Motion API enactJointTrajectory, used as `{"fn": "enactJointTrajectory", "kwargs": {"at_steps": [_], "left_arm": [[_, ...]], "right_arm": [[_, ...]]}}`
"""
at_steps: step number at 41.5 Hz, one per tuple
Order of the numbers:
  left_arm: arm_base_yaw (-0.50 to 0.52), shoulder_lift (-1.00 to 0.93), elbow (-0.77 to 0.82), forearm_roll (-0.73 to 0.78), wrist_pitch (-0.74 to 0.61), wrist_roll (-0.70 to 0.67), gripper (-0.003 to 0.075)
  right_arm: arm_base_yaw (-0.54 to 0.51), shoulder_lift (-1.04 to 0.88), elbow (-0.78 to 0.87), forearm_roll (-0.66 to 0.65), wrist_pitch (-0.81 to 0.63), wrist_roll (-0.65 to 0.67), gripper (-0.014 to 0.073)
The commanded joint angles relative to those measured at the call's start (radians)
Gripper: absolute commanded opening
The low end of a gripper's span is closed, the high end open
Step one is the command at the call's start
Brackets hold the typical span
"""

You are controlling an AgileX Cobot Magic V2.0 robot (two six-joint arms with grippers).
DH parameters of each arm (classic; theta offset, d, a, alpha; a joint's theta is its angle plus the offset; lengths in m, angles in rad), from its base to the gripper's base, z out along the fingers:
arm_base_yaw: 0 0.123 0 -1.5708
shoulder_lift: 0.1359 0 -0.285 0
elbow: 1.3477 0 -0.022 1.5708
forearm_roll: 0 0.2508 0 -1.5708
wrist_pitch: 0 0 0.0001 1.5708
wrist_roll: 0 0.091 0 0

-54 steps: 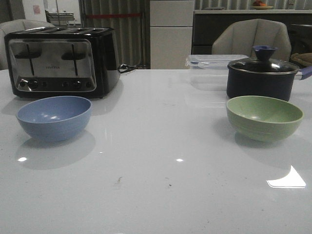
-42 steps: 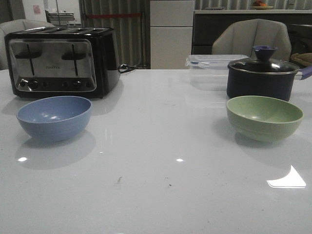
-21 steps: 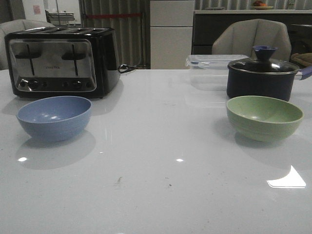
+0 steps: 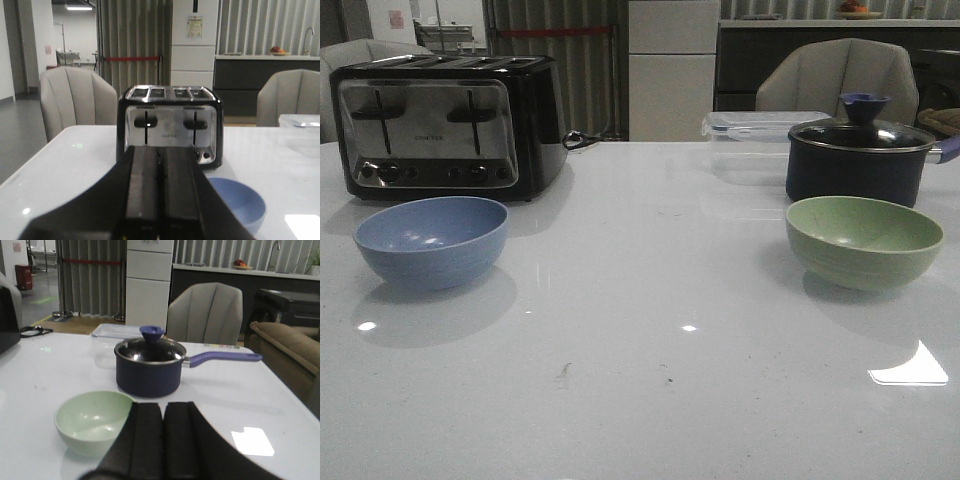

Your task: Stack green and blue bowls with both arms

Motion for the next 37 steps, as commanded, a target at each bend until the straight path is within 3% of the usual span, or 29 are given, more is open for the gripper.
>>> {"fn": "enactJointTrajectory", "kwargs": {"at_steps": [1,12,19,37], "left_arm": [[0.0,-0.014,-0.118,-0.005,-0.012,-0.001,0.0093],[0.0,0.117,-0.404,-0.005,0.25,-0.001,0.0093],[0.0,0.262,-0.541,-0.007,0.394,-0.001,0.0093],[0.0,0.507,-0.56,-0.007,0.551,-0.001,0.0093]], "right_arm": [[-0.003,0.007,-0.135,0.008,-0.003,-0.005,0.0056],[-0.003,0.217,-0.436,0.008,0.164,-0.005,0.0056],[-0.003,0.362,-0.544,0.008,0.257,-0.005,0.0056],[-0.003,0.63,-0.547,0.008,0.467,-0.005,0.0056]]}}
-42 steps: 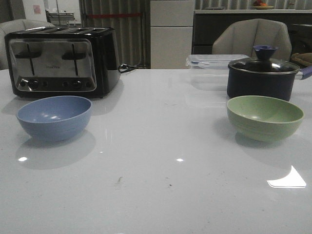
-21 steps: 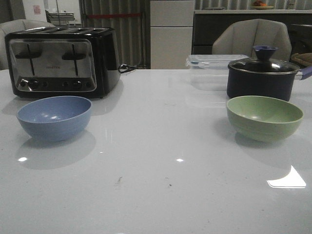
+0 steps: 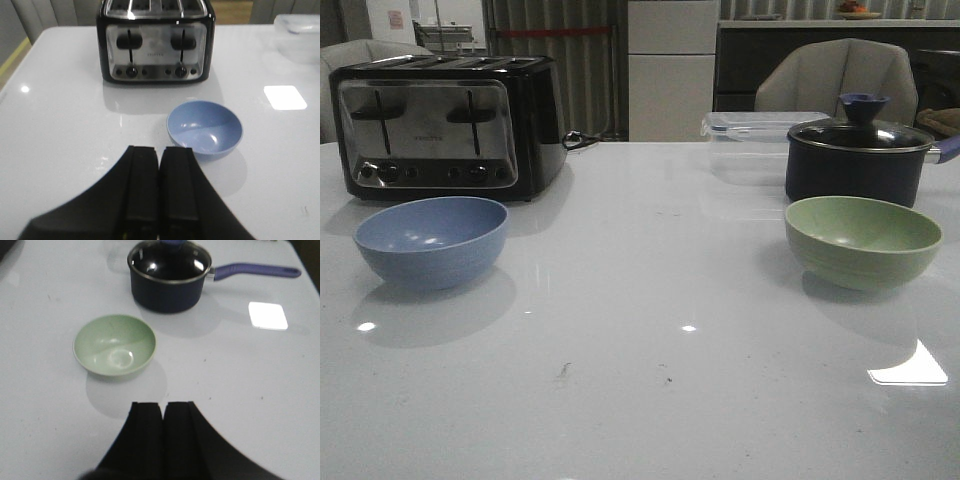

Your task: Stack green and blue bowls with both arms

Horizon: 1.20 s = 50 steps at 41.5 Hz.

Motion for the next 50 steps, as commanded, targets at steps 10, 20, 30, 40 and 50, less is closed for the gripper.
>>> {"fn": "enactJointTrajectory", "kwargs": {"at_steps": [10,20,30,40,50], "left_arm": [[0.0,0.127,-0.032,-0.007,-0.063,-0.001,0.0096],[0.0,0.18,-0.032,-0.007,-0.063,-0.001,0.0358],[0.0,0.21,-0.032,-0.007,-0.078,-0.001,0.0489],[0.0,0.215,-0.032,-0.007,-0.082,-0.001,0.0456],[0.0,0.215,-0.032,-0.007,-0.085,-0.001,0.0417]], "right_arm": [[-0.003,0.172,-0.034,0.005,-0.01,-0.005,0.0072],[-0.003,0.31,-0.034,0.009,-0.049,-0.005,0.0448],[-0.003,0.497,-0.117,0.096,-0.075,-0.005,0.054],[-0.003,0.769,-0.302,0.12,-0.022,-0.005,0.054],[-0.003,1.018,-0.505,0.13,0.007,-0.005,0.054]]}}
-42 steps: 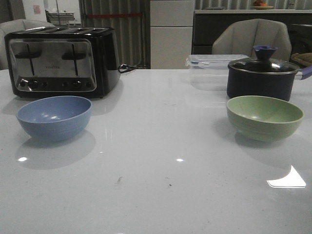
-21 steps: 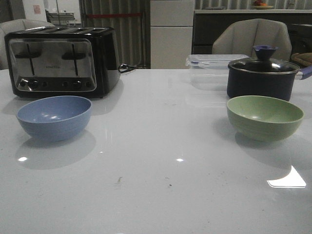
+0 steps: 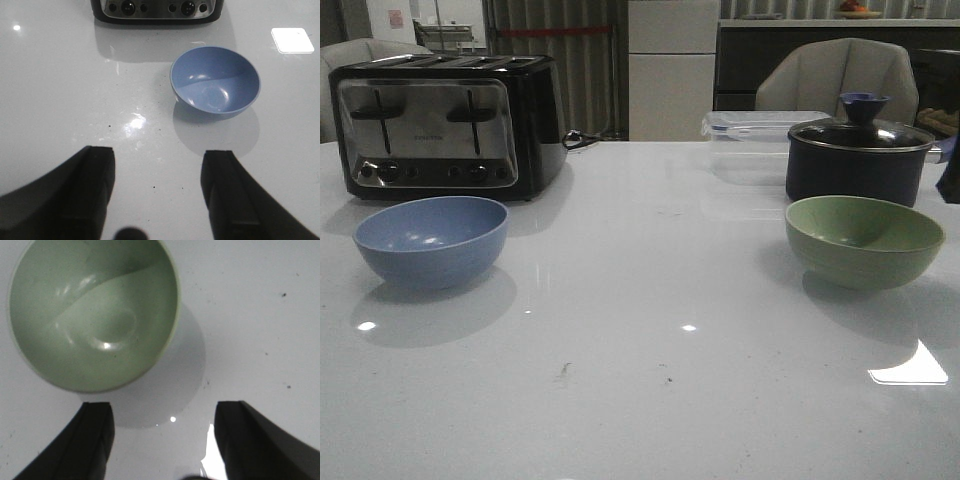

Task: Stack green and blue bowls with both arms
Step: 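Lower the right gripper onto the rim of the pale green bowl and grasp it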

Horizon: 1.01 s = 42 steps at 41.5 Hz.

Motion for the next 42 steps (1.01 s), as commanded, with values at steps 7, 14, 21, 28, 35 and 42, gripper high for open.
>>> {"fn": "enactJointTrajectory", "kwargs": {"at_steps": [7,14,21,28,35,42], "left_arm": [[0.0,0.005,-0.032,-0.007,-0.077,-0.001,0.0393],[0.0,0.005,-0.032,-0.007,-0.077,-0.001,0.0379],[0.0,0.005,-0.032,-0.007,-0.077,-0.001,0.0379],[0.0,0.005,-0.032,-0.007,-0.079,-0.001,0.0379],[0.0,0.005,-0.032,-0.007,-0.079,-0.001,0.0379],[0.0,0.005,-0.032,-0.007,-0.079,-0.001,0.0379]], "right_arm": [[-0.003,0.172,-0.202,0.018,-0.017,-0.005,0.054],[-0.003,0.276,-0.283,0.018,-0.008,-0.005,0.054],[-0.003,0.344,-0.337,0.018,0.016,-0.005,0.0512],[-0.003,0.356,-0.35,0.018,0.017,-0.005,0.03],[-0.003,0.354,-0.35,0.018,0.024,-0.005,0.0115],[-0.003,0.325,-0.35,0.018,0.039,-0.005,0.0052]]}}
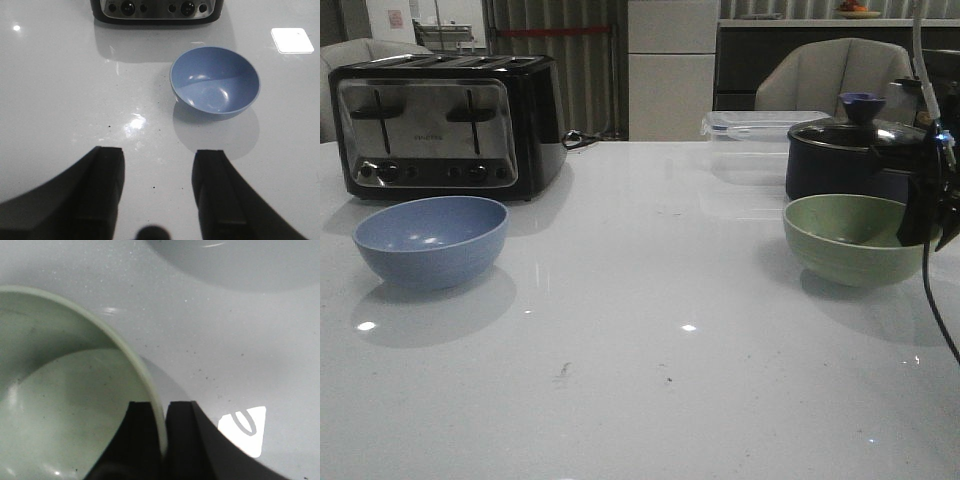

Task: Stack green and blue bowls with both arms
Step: 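Lower the right gripper onto the rim of the pale green bowl and grasp it, then slide the green bowl with the right gripper toward the table center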

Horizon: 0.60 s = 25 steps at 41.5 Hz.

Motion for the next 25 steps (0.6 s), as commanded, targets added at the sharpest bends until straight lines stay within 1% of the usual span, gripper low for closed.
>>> {"fn": "enactJointTrajectory", "kwargs": {"at_steps": [1,6,10,17,25], "left_arm": [[0.0,0.005,-0.032,-0.007,-0.076,-0.001,0.0379],[0.0,0.005,-0.032,-0.007,-0.076,-0.001,0.0379],[0.0,0.005,-0.032,-0.007,-0.076,-0.001,0.0379],[0.0,0.005,-0.032,-0.007,-0.082,-0.001,0.0379],[0.0,0.005,-0.032,-0.007,-0.083,-0.001,0.0379]], "right_arm": [[-0.002,-0.089,-0.032,0.007,-0.004,-0.005,0.0052],[0.013,-0.144,-0.032,0.007,0.027,-0.012,0.0052],[0.053,-0.188,-0.032,0.007,0.062,-0.038,0.0052],[0.188,-0.221,-0.031,0.007,0.124,-0.069,0.0052],[0.348,-0.202,0.0,0.007,0.106,-0.069,0.0052]]}}
